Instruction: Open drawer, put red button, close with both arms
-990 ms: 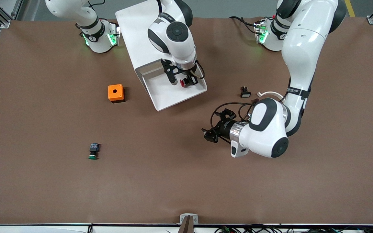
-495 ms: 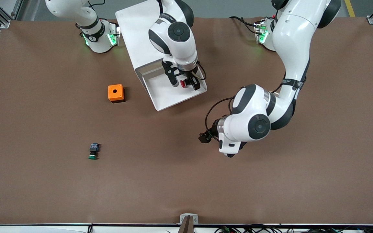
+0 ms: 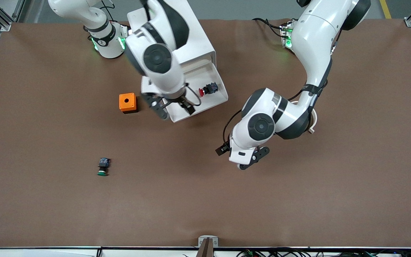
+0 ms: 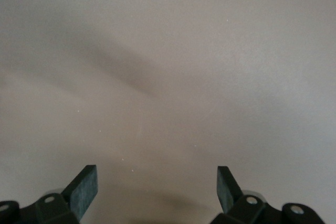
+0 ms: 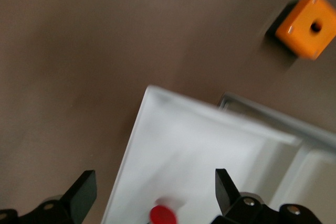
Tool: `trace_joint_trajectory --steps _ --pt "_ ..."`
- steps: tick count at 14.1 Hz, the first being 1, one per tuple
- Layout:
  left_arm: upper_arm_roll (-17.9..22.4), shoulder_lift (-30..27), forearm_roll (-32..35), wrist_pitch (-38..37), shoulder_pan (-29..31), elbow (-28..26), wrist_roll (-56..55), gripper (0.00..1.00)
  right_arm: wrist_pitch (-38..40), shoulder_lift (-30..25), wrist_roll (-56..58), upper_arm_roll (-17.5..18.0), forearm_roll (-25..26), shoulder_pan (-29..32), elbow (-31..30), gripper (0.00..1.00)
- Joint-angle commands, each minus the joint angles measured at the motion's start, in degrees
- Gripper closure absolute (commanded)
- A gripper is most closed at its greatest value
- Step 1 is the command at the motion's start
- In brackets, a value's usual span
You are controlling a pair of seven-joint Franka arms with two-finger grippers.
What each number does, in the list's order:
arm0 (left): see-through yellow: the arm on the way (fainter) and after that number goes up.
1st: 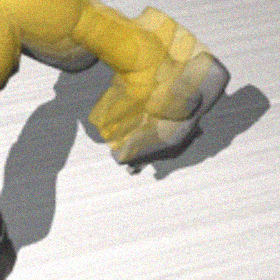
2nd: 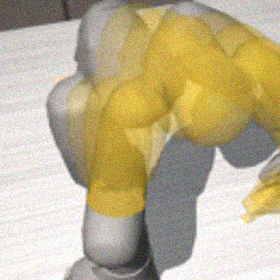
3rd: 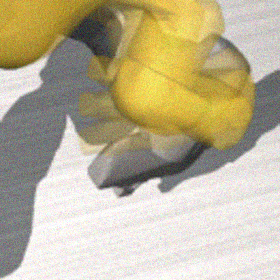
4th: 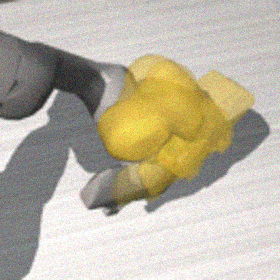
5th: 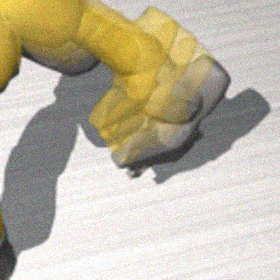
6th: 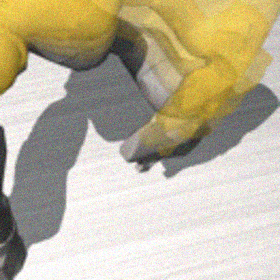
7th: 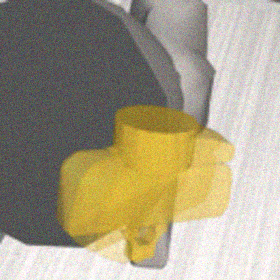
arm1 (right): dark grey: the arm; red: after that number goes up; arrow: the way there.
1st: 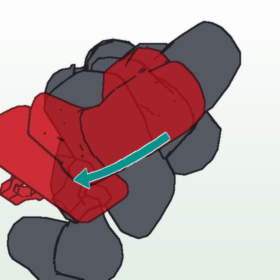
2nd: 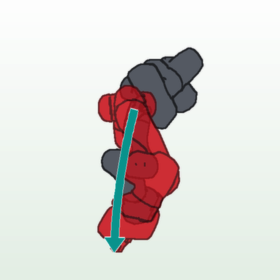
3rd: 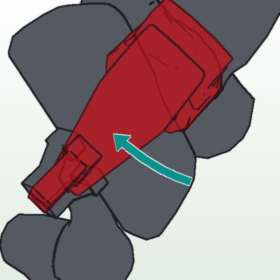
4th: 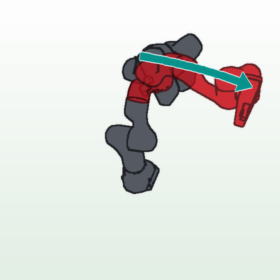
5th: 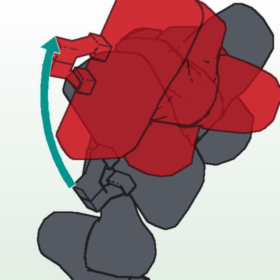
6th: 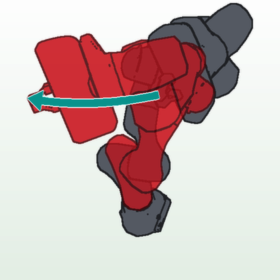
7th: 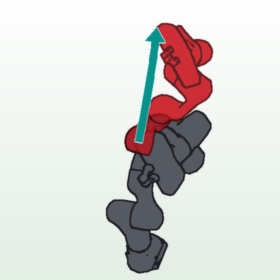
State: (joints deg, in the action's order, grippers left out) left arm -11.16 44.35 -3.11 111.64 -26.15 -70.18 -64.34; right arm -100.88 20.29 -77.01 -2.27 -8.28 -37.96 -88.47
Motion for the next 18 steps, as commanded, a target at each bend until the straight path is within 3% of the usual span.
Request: trace_joint_trajectory --steps 1,4,8,13,18 --pt "-1.2 -3.7 2.8 1.6 -0.7 -5.2 -0.1 0.00 6.2 -4.6 17.2 0.6 1.6 8.3 0.1 0.00" --pt "-1.1 -4.0 4.2 1.6 -3.2 -5.8 -0.7 0.00 11.3 -8.1 38.2 0.6 4.6 18.3 0.1 0.00" --pt "-1.1 -3.7 6.2 1.4 -6.6 -5.9 -6.1 0.00 14.1 -9.4 60.8 0.5 9.9 27.2 2.5 0.00" --pt "-1.2 -3.9 6.2 0.7 -10.0 -6.7 -7.2 0.00 15.3 -9.4 75.3 0.4 10.3 36.0 4.6 0.00" --pt "-1.6 -4.2 5.7 0.0 -12.6 -6.8 -8.1 0.00 16.0 -9.2 77.4 0.7 10.1 39.5 6.1 0.00"
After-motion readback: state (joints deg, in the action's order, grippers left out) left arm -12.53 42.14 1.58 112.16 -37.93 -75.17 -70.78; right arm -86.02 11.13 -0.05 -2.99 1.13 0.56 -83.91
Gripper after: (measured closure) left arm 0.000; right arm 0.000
